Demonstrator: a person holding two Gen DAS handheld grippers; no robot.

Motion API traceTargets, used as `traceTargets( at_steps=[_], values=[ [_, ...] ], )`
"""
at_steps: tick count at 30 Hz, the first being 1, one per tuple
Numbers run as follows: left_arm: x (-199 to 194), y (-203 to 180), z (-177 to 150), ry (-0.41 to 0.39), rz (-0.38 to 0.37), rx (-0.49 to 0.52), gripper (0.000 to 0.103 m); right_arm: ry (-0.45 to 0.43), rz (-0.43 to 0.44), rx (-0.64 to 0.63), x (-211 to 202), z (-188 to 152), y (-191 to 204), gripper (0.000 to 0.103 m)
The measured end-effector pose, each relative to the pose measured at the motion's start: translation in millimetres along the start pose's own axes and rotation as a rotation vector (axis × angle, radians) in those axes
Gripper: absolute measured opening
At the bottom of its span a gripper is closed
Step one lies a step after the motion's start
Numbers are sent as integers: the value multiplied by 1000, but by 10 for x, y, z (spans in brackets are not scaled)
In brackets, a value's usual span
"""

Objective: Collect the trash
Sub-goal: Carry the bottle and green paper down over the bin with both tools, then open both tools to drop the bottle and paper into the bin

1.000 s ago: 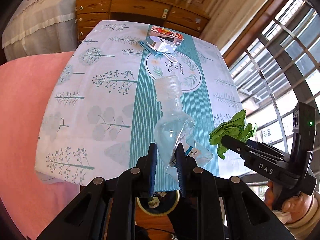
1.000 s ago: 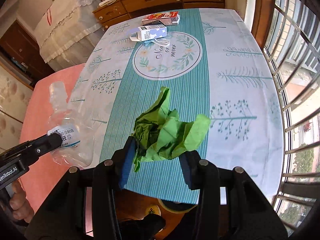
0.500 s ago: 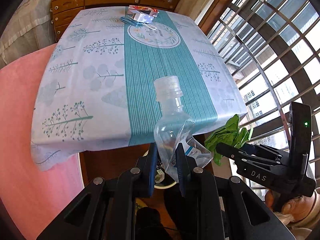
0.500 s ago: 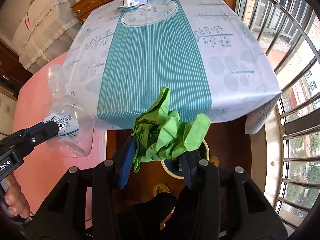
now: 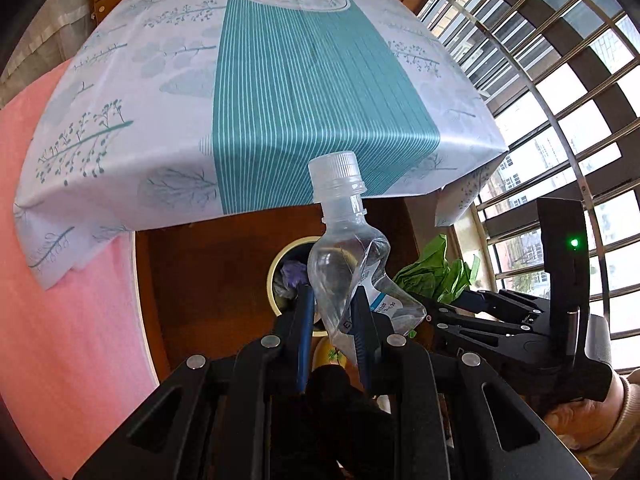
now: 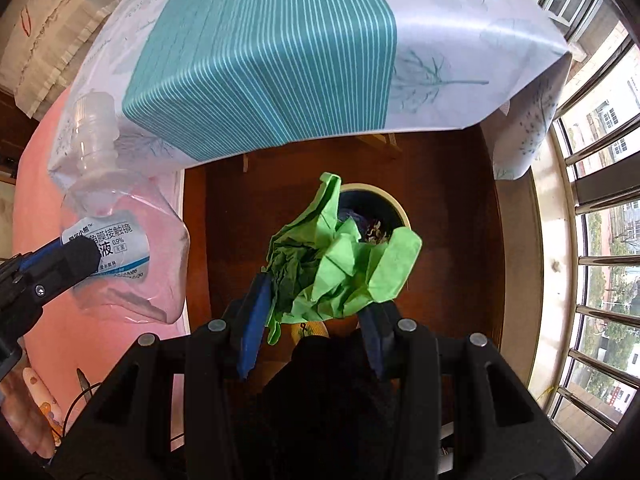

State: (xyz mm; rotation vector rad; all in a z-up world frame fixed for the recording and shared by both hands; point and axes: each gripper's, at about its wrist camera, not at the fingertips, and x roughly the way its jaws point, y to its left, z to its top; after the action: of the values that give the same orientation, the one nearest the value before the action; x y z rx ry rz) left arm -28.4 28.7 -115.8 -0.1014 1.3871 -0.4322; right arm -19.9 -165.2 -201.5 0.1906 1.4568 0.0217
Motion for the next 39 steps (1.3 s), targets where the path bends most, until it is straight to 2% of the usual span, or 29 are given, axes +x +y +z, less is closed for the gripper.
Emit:
traceTargets(
  at_steps=[5, 15, 25, 26, 27, 29, 30, 31, 32, 34, 39],
  values=[
    [577, 90, -108, 32, 33, -32, 18, 35, -4, -1, 513, -117, -179, 39],
    [1924, 296, -358, 94, 39, -94, 18, 69, -16, -12, 1559, -175, -565, 39],
    [3066, 463, -430, 129, 83, -88, 20, 84, -25, 17, 2492, -147, -829, 41],
    [3168, 485, -422, 137, 93, -86, 29, 84, -22, 21, 2555, -142, -858, 43],
    [3247, 512, -430, 138, 103, -83, 46, 84, -15, 27, 2639, -137, -900, 43],
    [3384, 563, -428, 135, 121, -83, 64, 88, -7, 32, 2736, -119, -982, 46],
    [3453, 590, -430, 138, 130, -84, 68, 84, -9, 29, 2763, -117, -997, 47],
    [3521, 608, -428, 145, 135, -85, 68, 79, -16, 24, 2783, -115, -1008, 50],
    [3576, 627, -424, 153, 140, -87, 68, 76, -27, 19, 2801, -116, -1016, 56],
    [3651, 674, -419, 160, 152, -97, 68, 74, -29, 20, 2795, -129, -1024, 62],
    [3612, 730, -449, 133, 181, -111, 68, 59, -25, 35, 2828, -141, -1044, 62]
  ],
)
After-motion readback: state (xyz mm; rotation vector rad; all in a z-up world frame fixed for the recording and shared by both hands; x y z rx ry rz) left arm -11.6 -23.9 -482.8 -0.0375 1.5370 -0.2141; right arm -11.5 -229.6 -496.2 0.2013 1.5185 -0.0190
